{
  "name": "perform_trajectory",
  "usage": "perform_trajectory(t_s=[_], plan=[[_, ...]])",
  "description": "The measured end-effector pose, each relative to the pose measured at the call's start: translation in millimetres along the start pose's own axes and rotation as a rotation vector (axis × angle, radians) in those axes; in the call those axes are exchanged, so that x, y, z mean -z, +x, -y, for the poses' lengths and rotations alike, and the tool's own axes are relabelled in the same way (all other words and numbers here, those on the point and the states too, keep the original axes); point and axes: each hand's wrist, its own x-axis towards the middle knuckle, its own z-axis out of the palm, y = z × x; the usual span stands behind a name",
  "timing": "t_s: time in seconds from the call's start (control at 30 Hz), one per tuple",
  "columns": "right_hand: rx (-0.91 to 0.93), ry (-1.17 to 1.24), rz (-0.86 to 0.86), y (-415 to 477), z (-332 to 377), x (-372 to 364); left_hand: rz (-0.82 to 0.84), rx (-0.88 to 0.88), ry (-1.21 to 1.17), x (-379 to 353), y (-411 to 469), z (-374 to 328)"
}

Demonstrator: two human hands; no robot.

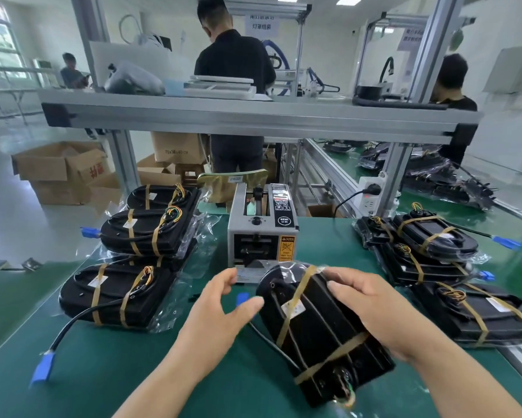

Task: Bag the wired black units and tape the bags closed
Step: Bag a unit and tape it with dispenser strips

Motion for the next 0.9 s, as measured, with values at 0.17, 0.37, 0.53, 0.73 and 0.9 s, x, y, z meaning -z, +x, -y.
perform_trajectory(t_s=[0.17,0.37,0.53,0.73,0.9], plan=[[0.158,0.613,0.047,-23,-22,-16,0.086,-0.097,-0.233,9,-18,-18],[0.206,0.774,-0.003,-37,-36,-39,-0.038,-0.231,-0.126,11,-38,-33],[0.183,0.818,-0.007,-39,-39,-44,-0.045,-0.248,-0.076,11,-50,-32],[0.13,0.841,0.019,-32,-32,-48,-0.046,-0.272,-0.009,18,-57,-26],[0.137,0.847,0.031,-33,-25,-48,-0.068,-0.286,0.046,21,-62,-23]])
